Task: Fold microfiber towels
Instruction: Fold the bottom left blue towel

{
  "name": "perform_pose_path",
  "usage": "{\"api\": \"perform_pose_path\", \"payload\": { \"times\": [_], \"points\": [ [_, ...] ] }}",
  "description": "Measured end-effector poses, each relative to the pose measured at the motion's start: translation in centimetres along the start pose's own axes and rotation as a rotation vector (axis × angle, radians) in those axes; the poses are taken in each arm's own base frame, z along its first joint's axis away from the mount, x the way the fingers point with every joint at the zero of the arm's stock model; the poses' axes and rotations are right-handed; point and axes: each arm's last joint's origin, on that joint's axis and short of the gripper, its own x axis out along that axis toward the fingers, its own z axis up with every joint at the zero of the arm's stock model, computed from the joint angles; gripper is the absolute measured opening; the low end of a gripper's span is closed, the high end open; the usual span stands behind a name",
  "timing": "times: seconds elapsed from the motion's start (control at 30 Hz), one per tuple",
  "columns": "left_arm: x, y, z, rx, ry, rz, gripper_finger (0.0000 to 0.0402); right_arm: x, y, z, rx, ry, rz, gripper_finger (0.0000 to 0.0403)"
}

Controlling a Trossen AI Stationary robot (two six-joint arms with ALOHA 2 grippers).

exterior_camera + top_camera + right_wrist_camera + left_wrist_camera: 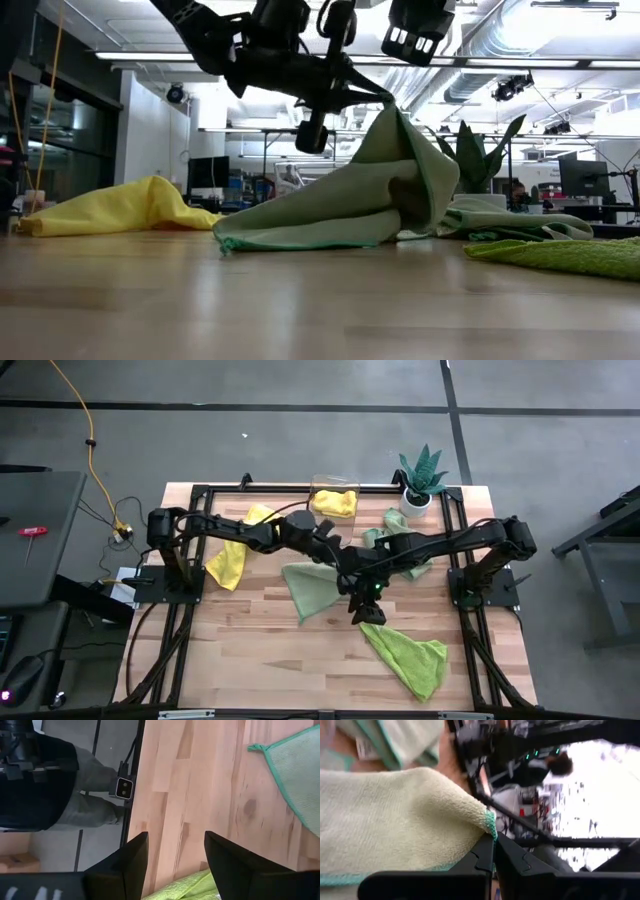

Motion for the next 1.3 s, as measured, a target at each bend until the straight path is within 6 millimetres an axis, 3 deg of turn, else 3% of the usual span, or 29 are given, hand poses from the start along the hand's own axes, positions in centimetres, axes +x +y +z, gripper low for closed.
{"api": "perform_pose_path", "payload": {
  "times": [0.27, 0.63, 0.9, 1.1, 1.3],
  "points": [
    [-0.3, -0.1, 1.1, -0.044, -0.175, 0.015, 0.0000, 0.0, 0.2, -0.3, 0.082, 0.039, 0.082, 0.0186],
    [-0.8, -1.9, 2.3, -0.158, -0.412, -0.167, 0.0000, 0.1, 0.6, -1.0, 0.203, 0.133, 0.177, 0.0186],
    [-2.1, -4.0, 3.5, -0.247, -0.483, -0.461, 0.0000, 0.7, 1.0, -2.0, 0.239, 0.206, 0.162, 0.0186],
    [-2.6, -4.2, 4.2, -0.207, -0.459, -0.509, 0.0000, 1.0, 1.5, -2.1, 0.191, 0.212, 0.164, 0.0186],
    [-2.7, -4.1, 4.2, -0.041, -0.325, -0.498, 0.0000, 0.5, 1.5, -2.4, 0.155, 0.204, 0.097, 0.0186]
  ]
}}
